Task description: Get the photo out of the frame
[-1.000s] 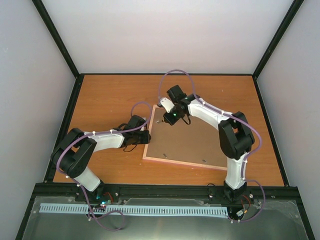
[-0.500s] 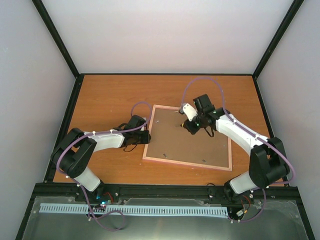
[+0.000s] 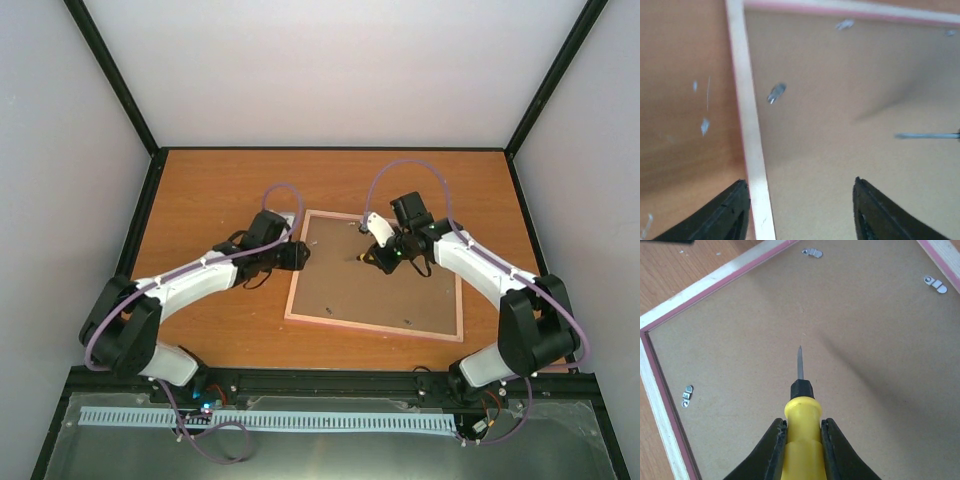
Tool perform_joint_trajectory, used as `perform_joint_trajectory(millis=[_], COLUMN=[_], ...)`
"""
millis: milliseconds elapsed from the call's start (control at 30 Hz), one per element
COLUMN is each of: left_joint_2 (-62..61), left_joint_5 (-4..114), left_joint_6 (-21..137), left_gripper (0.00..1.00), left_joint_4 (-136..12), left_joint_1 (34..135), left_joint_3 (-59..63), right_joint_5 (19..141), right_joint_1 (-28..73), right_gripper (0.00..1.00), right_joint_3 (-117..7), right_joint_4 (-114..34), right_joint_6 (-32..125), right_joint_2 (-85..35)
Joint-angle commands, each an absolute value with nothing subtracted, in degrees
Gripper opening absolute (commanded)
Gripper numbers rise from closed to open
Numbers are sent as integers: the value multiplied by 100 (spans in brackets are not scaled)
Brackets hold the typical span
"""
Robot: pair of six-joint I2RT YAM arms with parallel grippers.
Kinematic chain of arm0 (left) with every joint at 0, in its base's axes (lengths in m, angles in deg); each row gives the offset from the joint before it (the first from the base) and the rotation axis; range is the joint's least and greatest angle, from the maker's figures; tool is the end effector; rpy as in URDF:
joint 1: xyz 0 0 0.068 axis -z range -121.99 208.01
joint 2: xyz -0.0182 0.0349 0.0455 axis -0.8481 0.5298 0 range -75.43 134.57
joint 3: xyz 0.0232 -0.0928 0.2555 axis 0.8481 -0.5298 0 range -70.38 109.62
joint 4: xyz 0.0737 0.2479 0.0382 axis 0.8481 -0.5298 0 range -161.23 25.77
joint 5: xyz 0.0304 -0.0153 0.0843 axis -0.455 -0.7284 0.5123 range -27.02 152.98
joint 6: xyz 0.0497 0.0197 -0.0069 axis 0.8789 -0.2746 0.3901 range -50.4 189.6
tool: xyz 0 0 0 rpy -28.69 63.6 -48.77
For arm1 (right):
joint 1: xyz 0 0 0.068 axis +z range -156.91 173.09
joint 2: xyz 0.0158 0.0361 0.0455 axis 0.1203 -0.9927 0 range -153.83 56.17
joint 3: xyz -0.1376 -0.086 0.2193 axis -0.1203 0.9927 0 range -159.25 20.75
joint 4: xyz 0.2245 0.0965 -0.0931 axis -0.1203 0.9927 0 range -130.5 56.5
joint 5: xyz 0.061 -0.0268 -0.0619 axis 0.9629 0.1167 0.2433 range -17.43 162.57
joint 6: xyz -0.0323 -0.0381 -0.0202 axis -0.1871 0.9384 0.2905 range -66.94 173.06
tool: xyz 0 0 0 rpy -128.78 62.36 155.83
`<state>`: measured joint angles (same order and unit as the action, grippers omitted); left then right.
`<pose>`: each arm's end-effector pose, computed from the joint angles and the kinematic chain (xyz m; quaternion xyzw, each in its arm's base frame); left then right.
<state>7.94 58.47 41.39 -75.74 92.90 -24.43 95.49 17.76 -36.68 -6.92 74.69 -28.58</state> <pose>0.2382 -0.1696 0.1920 0.0684 0.9333 -0.2148 0.2794 0.2606 0.1349 0.2240 -0.4188 0.8527 0.1987 0.2410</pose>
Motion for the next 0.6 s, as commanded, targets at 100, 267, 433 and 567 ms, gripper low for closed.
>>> perform_joint_trajectory(millis=[100, 267, 433, 567], left_joint_2=[149, -466, -580, -940], left_joint_5=[5978, 6501, 7131, 6993], left_joint_6=[5178, 5817, 6300, 6069], left_gripper=[83, 100, 100, 100], left_joint_4=[-8067, -8149, -8440, -7559], left_joint_1=[9325, 9322, 9324, 9321], left_joint_3=[-1417, -983, -393, -1082], right_joint_5=[9749, 9850, 10042, 10325], right_joint_1=[1736, 1687, 1682, 1681], right_gripper=[3, 3, 3, 3], right_joint_3=[-3735, -3806, -4271, -4213], right_joint_4=[-768, -701, -274, -362], right_joint_6=[7561, 7535, 7547, 7529], right_joint_2=[-2352, -2065, -1929, -1846])
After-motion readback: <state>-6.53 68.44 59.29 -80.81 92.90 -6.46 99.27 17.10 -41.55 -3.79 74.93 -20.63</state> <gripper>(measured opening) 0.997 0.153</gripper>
